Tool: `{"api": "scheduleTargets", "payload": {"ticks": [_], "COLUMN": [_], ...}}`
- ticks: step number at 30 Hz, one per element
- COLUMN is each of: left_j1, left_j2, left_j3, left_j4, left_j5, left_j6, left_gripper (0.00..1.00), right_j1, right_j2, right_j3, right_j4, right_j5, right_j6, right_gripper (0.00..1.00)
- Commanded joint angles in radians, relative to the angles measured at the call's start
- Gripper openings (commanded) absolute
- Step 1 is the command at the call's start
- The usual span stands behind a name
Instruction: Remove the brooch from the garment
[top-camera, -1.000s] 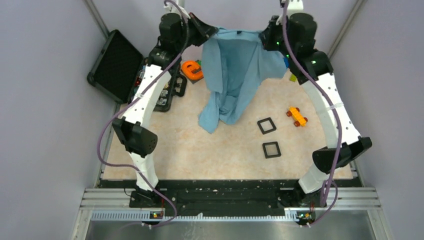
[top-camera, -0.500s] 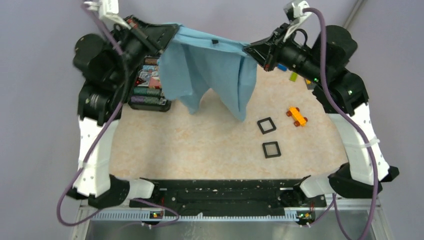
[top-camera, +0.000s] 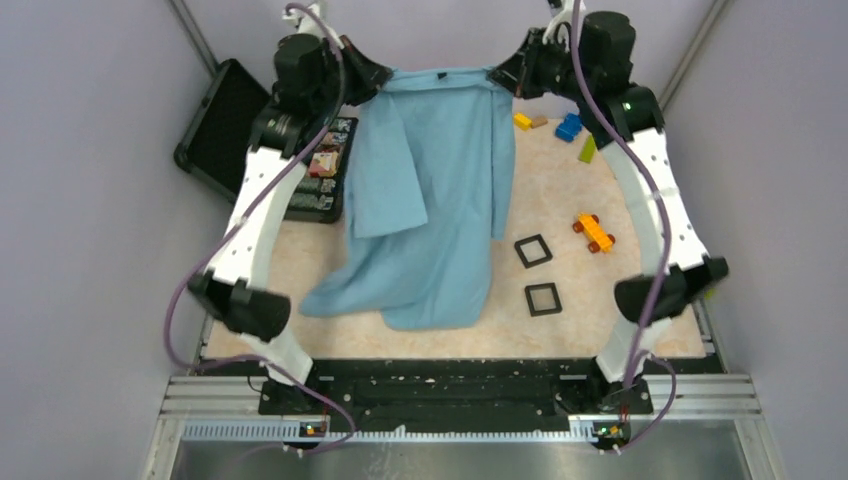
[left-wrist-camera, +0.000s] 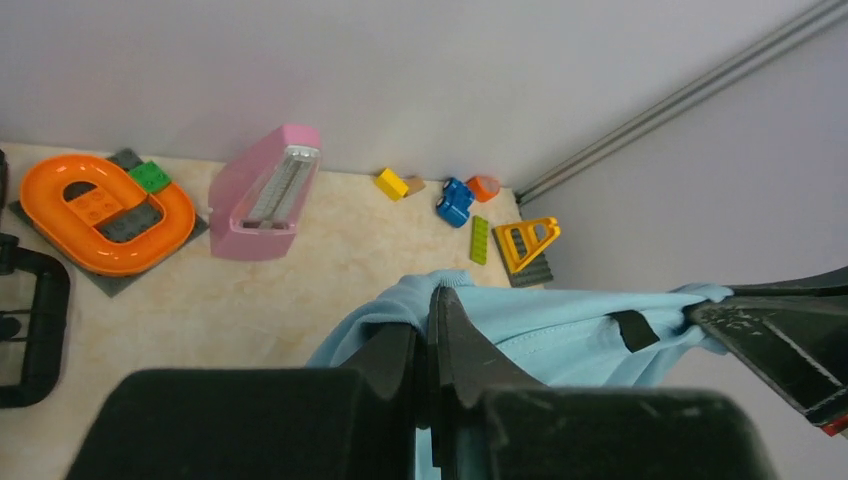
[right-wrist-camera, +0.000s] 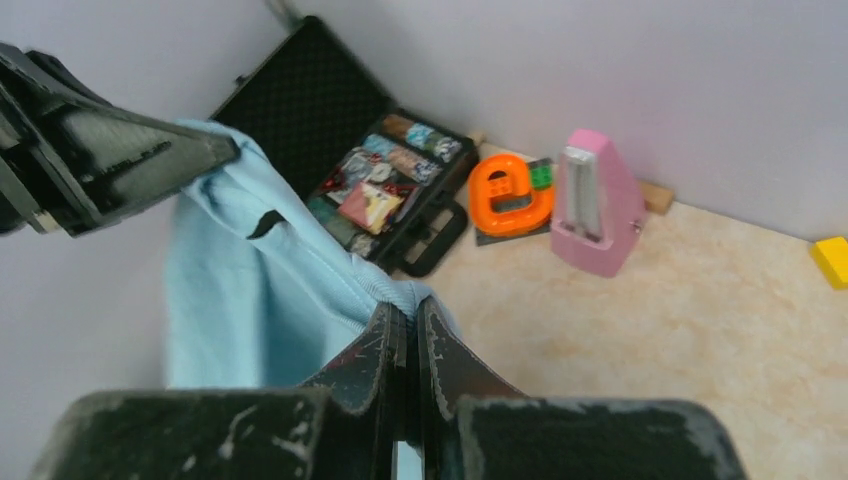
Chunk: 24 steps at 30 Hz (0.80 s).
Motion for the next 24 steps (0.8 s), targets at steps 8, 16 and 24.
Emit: {"api": "scheduleTargets", "payload": {"ticks": [8, 16, 24], "left_j1": [0.094, 0.145, 0.147], "left_j2": [0.078, -0.018, -0.262], "left_j3": [0.323, -0.103, -0.946], "left_j4": [0.267, 0.277, 0.414], "left_j5": [0.171, 0.286, 0.127], "left_j6": [-0.08, -0.061, -0.091], "left_gripper": [0.0, 0.0, 0.0], "right_j1": [-0.15, -0.01, 0.275], "right_j2": [0.011, -0.326, -0.469], "right_j3": [0.296, -0.389, -1.178], "right_j4": [0.19, 0.345, 0.562], "right_j5": [-0.207, -0.189, -0.006], "right_j6": [0.025, -0.02, 0.069], "right_gripper": [0.0, 0.0, 0.0]}}
